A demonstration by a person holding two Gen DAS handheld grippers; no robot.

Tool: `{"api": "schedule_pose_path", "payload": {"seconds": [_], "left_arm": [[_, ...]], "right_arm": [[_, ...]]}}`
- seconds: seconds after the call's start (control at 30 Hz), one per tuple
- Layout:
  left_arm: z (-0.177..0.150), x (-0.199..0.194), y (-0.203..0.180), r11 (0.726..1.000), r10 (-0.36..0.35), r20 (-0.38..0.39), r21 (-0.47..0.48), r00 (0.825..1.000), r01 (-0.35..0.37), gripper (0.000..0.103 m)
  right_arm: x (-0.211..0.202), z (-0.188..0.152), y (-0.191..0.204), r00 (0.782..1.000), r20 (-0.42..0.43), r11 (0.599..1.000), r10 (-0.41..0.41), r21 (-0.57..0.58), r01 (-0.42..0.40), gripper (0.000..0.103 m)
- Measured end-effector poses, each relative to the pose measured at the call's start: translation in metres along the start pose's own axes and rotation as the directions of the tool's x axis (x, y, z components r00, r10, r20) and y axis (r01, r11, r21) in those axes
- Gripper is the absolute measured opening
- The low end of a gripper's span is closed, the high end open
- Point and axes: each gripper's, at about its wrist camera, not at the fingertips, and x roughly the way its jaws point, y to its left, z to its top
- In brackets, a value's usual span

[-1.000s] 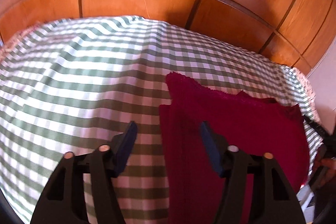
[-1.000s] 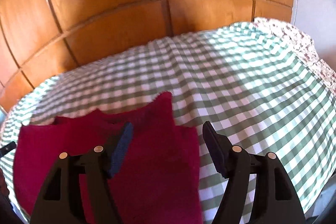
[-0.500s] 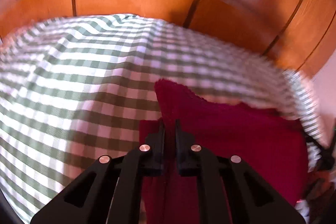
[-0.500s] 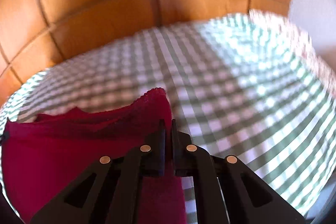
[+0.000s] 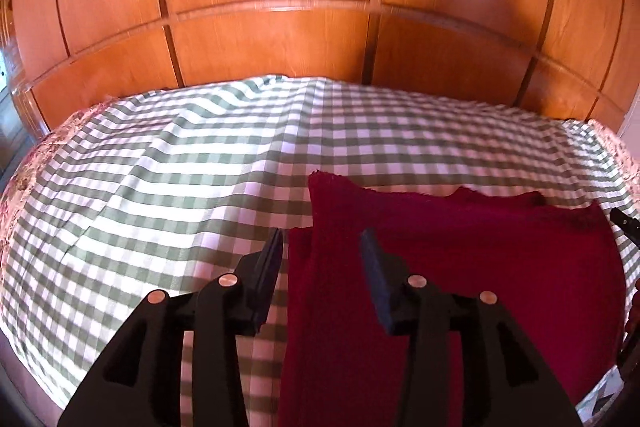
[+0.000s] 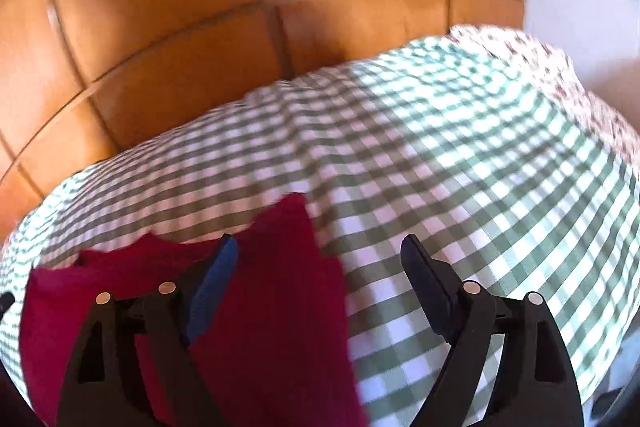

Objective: Fold small clothes

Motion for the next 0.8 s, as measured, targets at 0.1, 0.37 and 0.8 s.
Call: {"api": "schedule_pose_path", "payload": {"seconds": [0.1, 0.37, 0.8], "left_arm": [[-0.006, -0.015, 0.002, 1.0, -0.001, 0.031, -0.002, 1.0, 0.001, 0.046], [-0.026, -0.025, 0.003, 0.999, -0.036, 0.013, -0.008, 0.999, 0.036, 0.048], [-0.056, 0.002, 0.009, 1.0, -0.025, -0.087, -0.013, 0.996, 0.024, 0.049]], "right_arm": [[-0.017, -0.005, 0.026, 0.997, 0.001, 0.996, 0.075, -0.05, -0.075, 0.083], [-0.014, -0.035, 0.124, 0.956, -0.139, 0.931, 0.257, -0.232, -0.283, 0.087], [0.019, -0.037, 0.125, 0.959, -0.217, 0.96, 0.183, -0.172, -0.222, 0.092]]}}
